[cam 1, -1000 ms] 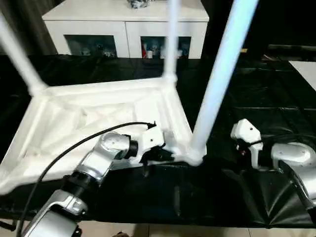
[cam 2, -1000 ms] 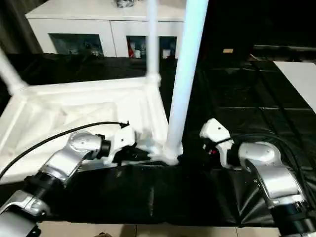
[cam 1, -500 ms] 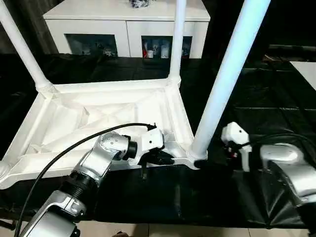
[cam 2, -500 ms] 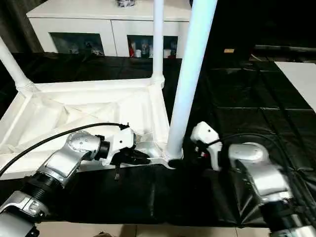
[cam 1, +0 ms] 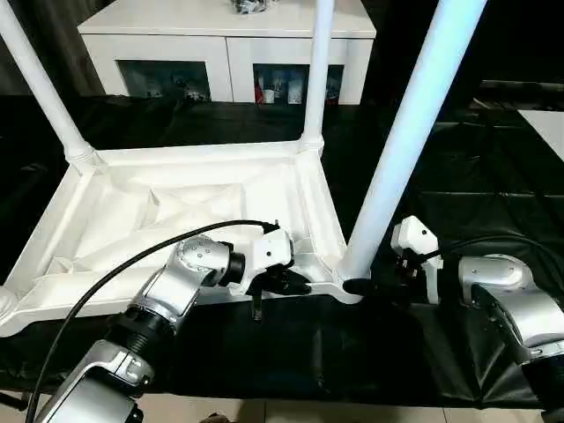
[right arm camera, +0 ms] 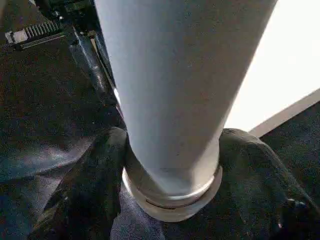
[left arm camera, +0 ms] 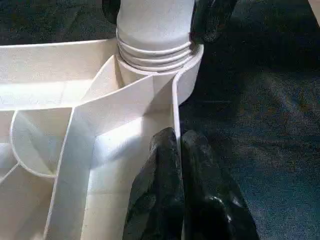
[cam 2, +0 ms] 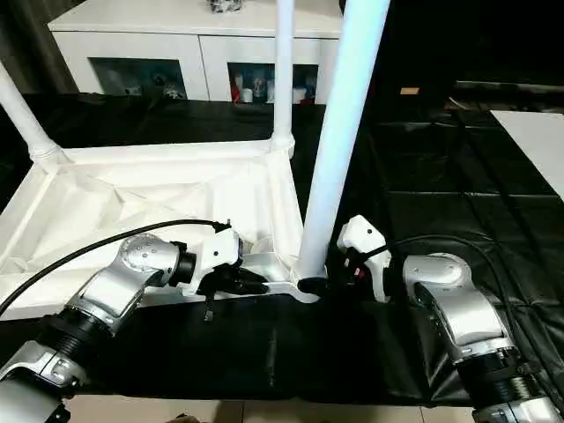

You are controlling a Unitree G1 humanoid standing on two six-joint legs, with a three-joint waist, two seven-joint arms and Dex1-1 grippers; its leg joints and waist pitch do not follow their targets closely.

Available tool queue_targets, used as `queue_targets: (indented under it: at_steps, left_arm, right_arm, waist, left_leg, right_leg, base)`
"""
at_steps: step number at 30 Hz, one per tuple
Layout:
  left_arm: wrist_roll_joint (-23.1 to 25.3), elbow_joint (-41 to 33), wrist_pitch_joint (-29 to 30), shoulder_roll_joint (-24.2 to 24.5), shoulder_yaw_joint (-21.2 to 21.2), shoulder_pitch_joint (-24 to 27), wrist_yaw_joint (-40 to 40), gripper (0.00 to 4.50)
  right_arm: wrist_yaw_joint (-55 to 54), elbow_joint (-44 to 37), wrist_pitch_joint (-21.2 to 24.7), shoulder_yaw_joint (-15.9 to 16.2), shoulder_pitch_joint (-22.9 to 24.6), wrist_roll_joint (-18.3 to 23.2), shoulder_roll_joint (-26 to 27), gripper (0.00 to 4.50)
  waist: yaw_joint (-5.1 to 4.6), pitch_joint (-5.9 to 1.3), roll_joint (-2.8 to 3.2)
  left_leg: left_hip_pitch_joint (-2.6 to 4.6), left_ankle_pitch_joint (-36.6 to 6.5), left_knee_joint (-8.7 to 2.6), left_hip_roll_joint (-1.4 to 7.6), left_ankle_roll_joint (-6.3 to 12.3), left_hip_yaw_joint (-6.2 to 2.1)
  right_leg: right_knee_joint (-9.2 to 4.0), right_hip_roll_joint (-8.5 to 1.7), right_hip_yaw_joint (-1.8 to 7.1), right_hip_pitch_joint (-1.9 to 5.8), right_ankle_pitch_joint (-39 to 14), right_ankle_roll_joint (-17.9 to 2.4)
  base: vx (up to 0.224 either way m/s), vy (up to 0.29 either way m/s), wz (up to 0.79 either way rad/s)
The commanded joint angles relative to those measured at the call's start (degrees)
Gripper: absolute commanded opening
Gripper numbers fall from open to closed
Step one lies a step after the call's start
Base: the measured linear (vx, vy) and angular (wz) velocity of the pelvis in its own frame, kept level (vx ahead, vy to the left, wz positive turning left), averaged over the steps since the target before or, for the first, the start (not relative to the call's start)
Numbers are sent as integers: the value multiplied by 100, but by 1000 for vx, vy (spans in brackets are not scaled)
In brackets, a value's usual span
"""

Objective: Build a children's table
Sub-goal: Rotate leg to tighten

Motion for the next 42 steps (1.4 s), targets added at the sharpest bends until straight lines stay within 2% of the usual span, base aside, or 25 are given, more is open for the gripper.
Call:
queue_targets:
  at_steps: [1, 9, 12, 13, 15, 16, 20, 21, 22, 23, 24, 25, 27, 28, 29, 31, 33, 34, 36, 37, 38, 39, 40, 41, 42]
  left_arm:
    - [-3, -166, -71, -31, -89, -32, -60, 0]
    - [82, -97, 27, -106, -33, -39, 243, 0]
    - [198, 139, 203, -263, 66, -167, 712, 0]
    - [222, 333, 303, -411, 163, -281, 1035, 0]
    - [267, 603, 463, -623, 272, -460, 1480, 0]
    - [296, 740, 535, -738, 311, -556, 1703, 0]
    - [316, 1236, 897, -1327, 491, -920, 2648, 0]
    - [344, 1335, 992, -1461, 510, -993, 2853, 0]
    - [387, 1527, 1069, -1716, 563, -1101, 3259, 0]
    - [405, 1576, 1081, -1777, 562, -1124, 3344, 0]
    - [442, 1670, 1102, -1890, 560, -1169, 3499, 0]
    - [523, 1841, 1037, -2055, 574, -1239, 3779, 0]
    - [561, 1893, 985, -2073, 561, -1261, 3831, 0]
    - [576, 1919, 885, -2043, 574, -1271, 3883, 0]
    - [587, 1901, 835, -1989, 566, -1265, 3857, 0]
    - [609, 1859, 765, -1875, 578, -1255, 3835, 0]
    - [636, 1828, 572, -1798, 576, -1249, 3773, 0]
    - [663, 1783, 544, -1735, 569, -1231, 3724, 0]
    - [712, 1724, 462, -1650, 544, -1198, 3642, 0]
    - [700, 1597, 495, -1575, 543, -1132, 3535, 0]
    - [688, 1535, 510, -1539, 542, -1097, 3483, 0]
    - [684, 1512, 515, -1526, 542, -1085, 3464, 0]
    - [675, 1347, 566, -1421, 529, -993, 3357, 0]
    - [644, 1020, 525, -1167, 417, -803, 2963, 0]
    - [639, 985, 542, -1141, 412, -782, 2933, 0]
  right_arm:
    - [146, 42, -58, 148, 10, -83, -51, 263]
    - [-99, 132, -117, 138, 40, -168, 78, 262]
    - [-937, 532, -223, 2, -104, -426, 448, 262]
    - [-1579, 824, -92, -175, -233, -478, 748, 261]
    - [-2394, 1114, 2, -408, -375, -501, 1164, 261]
    - [-2781, 1210, 16, -506, -428, -511, 1377, 261]
    - [-4515, 1481, 161, -872, -599, -632, 2283, 261]
    - [-4898, 1560, 118, -953, -641, -665, 2491, 261]
    - [-5404, 1705, 7, -925, -741, -812, 2809, 261]
    - [-5507, 1750, -30, -899, -775, -848, 2896, 260]
    - [-5698, 1835, -100, -848, -840, -914, 3058, 260]
    - [-5792, 2002, -211, -645, -982, -1030, 3287, 260]
    - [-5630, 2051, -319, -556, -1037, -1008, 3380, 260]
    - [-5253, 1848, -557, -553, -989, -810, 3513, 260]
    - [-5212, 1717, -635, -551, -949, -813, 3497, 295]
    - [-5049, 1510, -670, -513, -893, -825, 3384, 332]
    - [-5102, 1376, -717, -529, -862, -907, 3295, 340]
    - [-5034, 1248, -660, -571, -830, -843, 3229, 355]
    - [-4925, 1097, -601, -608, -792, -745, 3131, 374]
    - [-4748, 967, -590, -536, -741, -801, 2901, 379]
    - [-4660, 916, -607, -494, -715, -847, 2784, 388]
    - [-4629, 898, -613, -479, -706, -863, 2742, 388]
    - [-4310, 755, -542, -422, -626, -864, 2454, 388]
    - [-3453, 410, -317, -334, -432, -727, 1885, 388]
    - [-3348, 368, -303, -320, -406, -711, 1816, 388]
  waist:
    - [-1, -350, -111]
    - [4, -357, -125]
    - [-39, -320, -117]
    - [-81, -294, -125]
    - [-113, -297, -138]
    - [-151, -304, -140]
    - [-195, -315, -128]
    - [-214, -320, -132]
    - [-210, -329, -97]
    - [-214, -338, -117]
    - [-209, -341, -87]
    - [-205, -350, -99]
    - [-190, -353, -104]
    - [-179, -359, -106]
    - [-165, -363, -103]
    - [-152, -366, -102]
    - [-147, -356, -109]
    - [-147, -345, -106]
    - [-171, -328, -113]
    - [-187, -334, -112]
    - [-177, -341, -99]
    - [-170, -346, -107]
    - [-164, -348, -98]
    - [-158, -345, -100]
    - [-137, -348, -113]
  left_leg:
    - [58, -985, -387, 150, 461, -63]
    - [57, -933, -377, 150, 489, -60]
    - [61, -1178, -400, 128, 365, -58]
    - [100, -1492, -424, 113, 197, -62]
    - [93, -1609, -435, 94, 99, -86]
    - [85, -1659, -460, 100, -8, -119]
    - [93, -1643, -464, 96, -30, -116]
    - [68, -1602, -456, 84, -25, -106]
    - [79, -1479, -451, 82, -53, -103]
    - [72, -1427, -451, 72, -53, -103]
    - [74, -1402, -447, 78, -54, -102]
    - [69, -1352, -440, 69, -3, -99]
    - [65, -1285, -434, 67, 64, -96]
    - [52, -1239, -424, 64, 143, -89]
    - [40, -1166, -419, 65, 218, -85]
    - [47, -1100, -416, 68, 296, -78]
    - [45, -1125, -421, 68, 331, -74]
    - [54, -1187, -426, 71, 325, -70]
    - [1, -1247, -460, 76, 309, -106]
    - [14, -1298, -463, 80, 275, -108]
    - [51, -1276, -445, 85, 256, -98]
    - [54, -1239, -443, 94, 243, -103]
    - [45, -1174, -434, 91, 270, -96]
    - [28, -1132, -427, 87, 321, -91]
    - [28, -1096, -430, 109, 363, -101]
  right_leg:
    - [-389, -240, 182, 268, -854, -1417]
    - [-377, -238, 181, 274, -769, -1450]
    - [-430, -234, 169, 241, -1209, -1375]
    - [-498, -230, 163, 210, -1836, -1221]
    - [-522, -233, 152, 217, -2174, -1089]
    - [-540, -238, 144, 224, -2319, -948]
    - [-539, -231, 159, 190, -2062, -993]
    - [-524, -219, 167, 193, -1959, -1005]
    - [-513, -226, 177, 180, -1760, -1064]
    - [-514, -217, 167, 201, -1688, -1063]
    - [-505, -224, 173, 199, -1590, -1091]
    - [-500, -216, 168, 224, -1404, -1098]
    - [-490, -216, 167, 241, -1237, -1112]
    - [-476, -213, 171, 250, -1069, -1134]
    - [-465, -218, 173, 262, -916, -1153]
    - [-454, -213, 171, 269, -790, -1198]
    - [-462, -219, 168, 275, -870, -1223]
    - [-483, -217, 169, 261, -1023, -1196]
    - [-484, -227, 157, 301, -1237, -1060]
    - [-497, -223, 154, 286, -1383, -1000]
    - [-500, -219, 168, 254, -1333, -1034]
    - [-488, -216, 168, 268, -1237, -1063]
    - [-465, -209, 170, 275, -1045, -1136]
    - [-449, -204, 168, 289, -910, -1184]
    - [-437, -207, 169, 323, -803, -1189]
  base:
    - [0, 0, 0]
    - [0, 0, 0]
    - [0, 0, 0]
    - [0, 0, 0]
    - [0, 0, 0]
    - [0, 0, 0]
    - [0, 0, 0]
    - [0, 0, 0]
    - [0, 0, 0]
    - [0, 0, 0]
    - [0, 0, 0]
    - [0, 0, 0]
    - [0, 0, 0]
    - [0, 0, 0]
    - [0, 0, 0]
    - [0, 0, 0]
    - [0, 0, 0]
    - [0, 0, 0]
    - [0, 0, 0]
    - [0, 0, 0]
    - [0, 0, 0]
    - [0, 0, 0]
    - [0, 0, 0]
    - [0, 0, 0]
    - [0, 0, 0]
